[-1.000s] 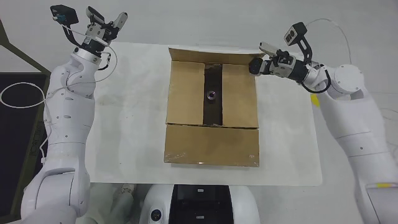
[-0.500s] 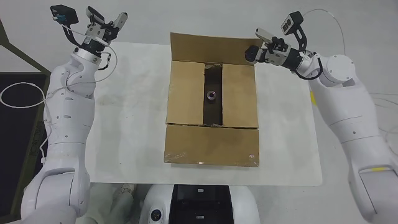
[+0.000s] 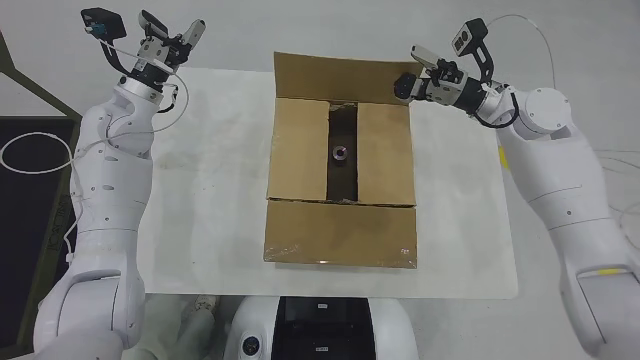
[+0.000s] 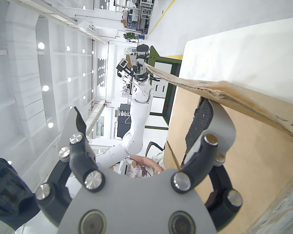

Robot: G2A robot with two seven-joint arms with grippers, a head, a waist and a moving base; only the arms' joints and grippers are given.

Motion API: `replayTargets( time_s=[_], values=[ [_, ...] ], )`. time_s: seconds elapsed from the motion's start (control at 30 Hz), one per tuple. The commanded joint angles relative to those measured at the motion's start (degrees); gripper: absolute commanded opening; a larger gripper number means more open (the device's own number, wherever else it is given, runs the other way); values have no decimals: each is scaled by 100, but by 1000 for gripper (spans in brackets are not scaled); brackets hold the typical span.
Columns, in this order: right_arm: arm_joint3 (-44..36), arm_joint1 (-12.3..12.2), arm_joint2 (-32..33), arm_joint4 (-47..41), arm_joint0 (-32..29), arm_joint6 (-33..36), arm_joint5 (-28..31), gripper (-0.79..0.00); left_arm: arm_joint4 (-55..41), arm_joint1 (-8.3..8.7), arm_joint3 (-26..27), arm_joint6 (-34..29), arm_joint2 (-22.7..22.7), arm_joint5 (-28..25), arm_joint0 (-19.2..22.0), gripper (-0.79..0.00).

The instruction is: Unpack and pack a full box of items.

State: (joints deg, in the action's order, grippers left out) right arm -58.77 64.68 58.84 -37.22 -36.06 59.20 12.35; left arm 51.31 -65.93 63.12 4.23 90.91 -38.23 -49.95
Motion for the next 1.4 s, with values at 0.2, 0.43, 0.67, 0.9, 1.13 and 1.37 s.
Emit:
replayTargets(
  time_s=[0.2, 0.43, 0.67, 0.9, 1.13, 1.37],
  values=[
    [-78, 71, -11, -32, -26, -398, -26, 0, 0, 0, 0, 0, 0, 0, 0, 0],
    [1131, 380, -430, -143, 821, -395, 29, 0, 0, 0, 0, 0, 0, 0, 0, 0],
    [2223, 742, -795, -375, 1345, -375, 153, 0, 0, 0, 0, 0, 0, 0, 0, 0],
    [2876, 1024, -1006, -456, 1537, -449, 126, 0, 0, 0, 0, 0, 0, 0, 0, 0],
    [3234, 1230, -1134, -347, 1597, -731, 22, 0, 0, 0, 0, 0, 0, 0, 0, 0],
    [3493, 1380, -1158, -332, 1659, -925, -340, 0, 0, 0, 0, 0, 0, 0, 0, 0]
  ],
)
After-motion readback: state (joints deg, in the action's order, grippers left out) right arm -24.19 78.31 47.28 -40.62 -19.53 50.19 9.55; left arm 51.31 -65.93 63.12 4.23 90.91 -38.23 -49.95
